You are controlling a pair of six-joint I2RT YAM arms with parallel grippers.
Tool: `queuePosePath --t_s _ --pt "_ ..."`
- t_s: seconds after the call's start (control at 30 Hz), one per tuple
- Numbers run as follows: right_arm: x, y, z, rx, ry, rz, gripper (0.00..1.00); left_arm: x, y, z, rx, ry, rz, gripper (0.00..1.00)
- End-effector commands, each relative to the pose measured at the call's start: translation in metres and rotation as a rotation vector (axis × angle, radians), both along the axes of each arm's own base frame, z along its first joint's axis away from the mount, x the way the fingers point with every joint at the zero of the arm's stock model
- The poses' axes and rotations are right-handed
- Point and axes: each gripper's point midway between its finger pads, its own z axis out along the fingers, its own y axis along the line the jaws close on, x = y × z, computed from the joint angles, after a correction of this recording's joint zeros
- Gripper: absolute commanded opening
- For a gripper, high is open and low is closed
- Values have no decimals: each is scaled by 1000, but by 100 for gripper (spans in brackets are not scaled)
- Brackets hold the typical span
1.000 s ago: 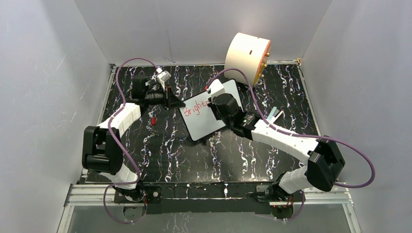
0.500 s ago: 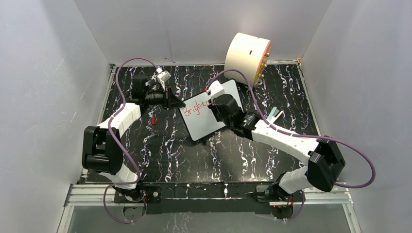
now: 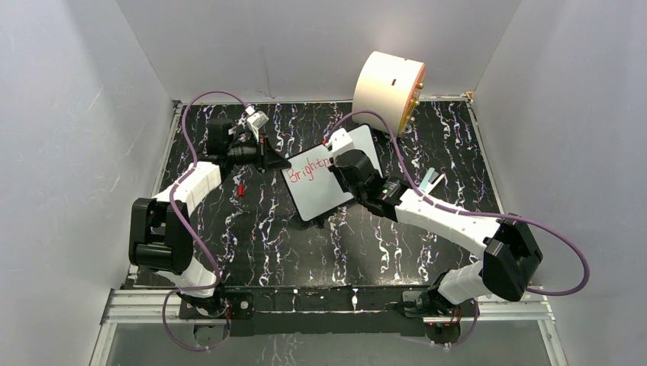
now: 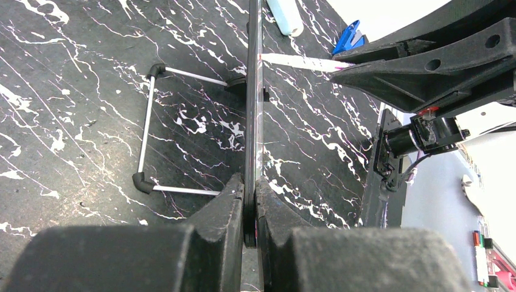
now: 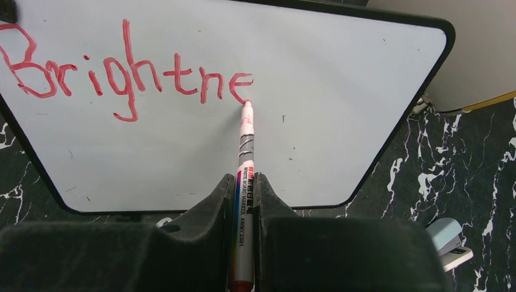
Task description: Write a sentence on the whiteboard
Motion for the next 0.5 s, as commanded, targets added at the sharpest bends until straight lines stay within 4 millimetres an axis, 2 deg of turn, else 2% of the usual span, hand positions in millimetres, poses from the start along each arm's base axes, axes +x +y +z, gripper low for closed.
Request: queuePosePath --t_s 0.0,0.3,0.47 --pt "7 -8 19 37 -64 -49 0 -10 -4 -22 48 68 -10 0" --pt "10 -5 34 84 -100 -45 0 -10 -4 -22 49 66 -10 0" --pt "11 -10 43 99 -118 -52 0 -10 -4 -22 49 67 -9 0"
